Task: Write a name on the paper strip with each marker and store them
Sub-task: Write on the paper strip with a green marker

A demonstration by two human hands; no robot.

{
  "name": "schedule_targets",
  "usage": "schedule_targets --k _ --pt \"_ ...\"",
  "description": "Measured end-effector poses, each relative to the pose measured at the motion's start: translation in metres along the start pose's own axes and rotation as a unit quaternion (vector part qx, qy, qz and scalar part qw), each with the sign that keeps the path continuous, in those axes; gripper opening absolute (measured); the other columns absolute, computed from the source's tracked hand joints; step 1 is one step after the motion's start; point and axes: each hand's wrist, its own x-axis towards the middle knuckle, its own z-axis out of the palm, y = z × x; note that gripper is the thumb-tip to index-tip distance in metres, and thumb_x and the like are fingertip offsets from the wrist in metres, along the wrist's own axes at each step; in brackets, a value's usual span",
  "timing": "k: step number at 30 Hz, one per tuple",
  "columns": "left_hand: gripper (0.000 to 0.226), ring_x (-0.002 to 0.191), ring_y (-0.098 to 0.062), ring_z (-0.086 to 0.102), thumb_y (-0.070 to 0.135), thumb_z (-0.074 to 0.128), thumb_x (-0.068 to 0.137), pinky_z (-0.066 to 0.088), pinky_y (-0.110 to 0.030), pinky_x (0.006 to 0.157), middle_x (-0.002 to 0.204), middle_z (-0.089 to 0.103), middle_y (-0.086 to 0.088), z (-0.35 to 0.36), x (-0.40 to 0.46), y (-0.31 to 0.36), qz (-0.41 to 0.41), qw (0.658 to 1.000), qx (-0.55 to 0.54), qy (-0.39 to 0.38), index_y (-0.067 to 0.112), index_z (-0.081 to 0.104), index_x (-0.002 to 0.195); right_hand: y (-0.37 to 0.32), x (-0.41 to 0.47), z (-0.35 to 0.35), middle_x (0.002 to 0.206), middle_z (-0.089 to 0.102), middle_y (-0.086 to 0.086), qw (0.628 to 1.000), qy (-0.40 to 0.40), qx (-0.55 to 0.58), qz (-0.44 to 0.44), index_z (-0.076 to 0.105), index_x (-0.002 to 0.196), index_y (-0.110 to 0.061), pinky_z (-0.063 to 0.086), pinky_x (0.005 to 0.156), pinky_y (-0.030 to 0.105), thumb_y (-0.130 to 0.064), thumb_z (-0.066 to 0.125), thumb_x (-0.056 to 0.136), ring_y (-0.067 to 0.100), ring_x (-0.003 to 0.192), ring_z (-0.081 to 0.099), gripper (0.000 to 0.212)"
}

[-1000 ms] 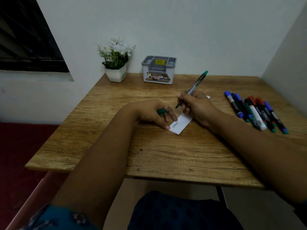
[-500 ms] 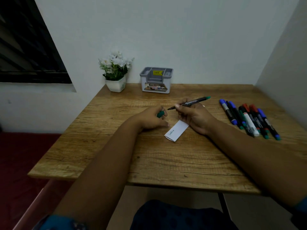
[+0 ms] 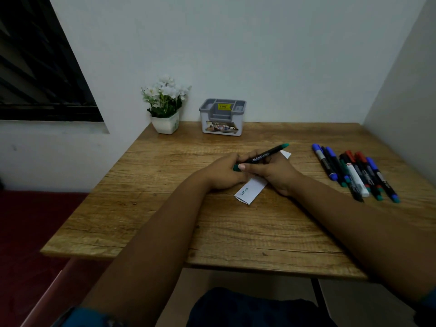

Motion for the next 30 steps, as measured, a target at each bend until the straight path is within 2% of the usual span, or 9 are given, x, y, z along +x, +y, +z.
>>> schedule_targets --k 2,4,7,9,11,15,18,25,30 --pt "0.029 0.088 -0.013 0.057 0.028 0.062 0.09 0.045 -0.029 0.068 0.108 0.06 -0.003 0.002 -0.001 0.003 -0.002 0.992 -0.123 0.002 0.019 0.05 0.114 0.0 0.001 -0.001 0.098 0.074 0.014 1.0 0.001 0.023 0.011 0.068 0.107 0.003 0.056 0.076 0.028 -0.003 0.074 0.078 0.021 0.09 0.072 0.03" --pt "0.014 0.061 -0.012 0.049 0.016 0.055 0.095 0.036 -0.027 0.055 0.08 0.058 -0.006 0.003 -0.002 0.005 -0.001 0.973 -0.229 0.007 0.013 0.048 0.106 0.002 0.004 -0.003 0.097 0.074 0.014 0.997 -0.001 0.073 0.016 0.069 0.105 0.001 0.056 0.076 0.03 -0.011 0.075 0.075 0.022 0.088 0.071 0.033" --pt "0.007 0.056 -0.007 0.046 0.01 0.047 0.1 0.034 -0.02 0.051 0.08 0.059 -0.004 0.003 -0.003 0.004 0.042 0.962 -0.269 0.009 0.01 0.048 0.108 -0.001 0.005 -0.004 0.084 0.073 0.009 0.992 -0.022 0.121 0.019 0.074 0.09 -0.01 0.057 0.077 0.03 -0.022 0.073 0.076 0.019 0.078 0.069 0.019" --pt "0.006 0.054 -0.003 0.046 0.013 0.047 0.101 0.036 -0.017 0.05 0.08 0.059 -0.002 0.003 -0.003 -0.001 0.052 0.964 -0.261 0.016 0.016 0.052 0.102 -0.005 0.006 -0.003 0.079 0.067 0.007 0.991 0.0 0.124 0.042 0.071 0.096 -0.013 0.055 0.073 0.027 -0.043 0.069 0.076 0.015 0.074 0.063 0.037" --pt "0.008 0.054 -0.003 0.045 0.013 0.049 0.1 0.036 -0.017 0.051 0.077 0.058 -0.001 0.001 -0.003 -0.005 0.044 0.967 -0.251 0.024 0.019 0.054 0.099 -0.008 0.006 -0.006 0.07 0.063 0.005 0.984 0.046 0.149 0.086 0.065 0.104 -0.012 0.052 0.064 0.025 -0.06 0.052 0.084 0.012 0.065 0.06 0.054" --pt "0.007 0.052 -0.003 0.047 0.01 0.054 0.097 0.037 -0.018 0.053 0.08 0.064 -0.003 0.002 -0.001 -0.007 0.057 0.957 -0.283 0.028 0.016 0.057 0.099 -0.005 0.008 -0.005 0.055 0.058 0.003 0.982 0.077 0.148 0.092 0.058 0.083 -0.011 0.043 0.055 0.024 -0.042 0.04 0.102 0.01 0.048 0.053 0.041" --pt "0.007 0.053 -0.002 0.049 0.007 0.057 0.095 0.04 -0.017 0.053 0.085 0.067 -0.009 0.007 0.002 -0.006 0.078 0.95 -0.298 0.049 0.012 0.06 0.1 -0.003 0.01 -0.002 0.059 0.057 0.006 0.989 0.059 0.125 0.06 0.054 0.079 -0.009 0.05 0.054 0.021 -0.035 0.044 0.102 0.014 0.057 0.061 0.036" --pt "0.007 0.061 -0.011 0.051 0.005 0.059 0.093 0.042 -0.02 0.054 0.085 0.07 -0.009 0.013 0.008 -0.002 0.095 0.948 -0.289 0.097 0.011 0.061 0.096 0.0 0.016 -0.008 0.065 0.056 0.004 0.987 0.037 0.141 0.07 0.053 0.081 -0.011 0.051 0.079 0.027 -0.038 0.052 0.097 0.022 0.081 0.061 0.031" --pt "0.014 0.055 -0.01 0.058 0.01 0.065 0.09 0.046 -0.019 0.051 0.081 0.071 -0.007 -0.018 0.009 0.006 0.109 0.937 -0.292 0.159 0.006 0.055 0.1 -0.007 0.009 -0.003 0.069 0.063 0.001 0.992 0.022 0.093 0.088 0.061 0.105 -0.011 0.047 0.065 0.022 -0.042 0.043 0.1 0.008 0.064 0.055 0.036"
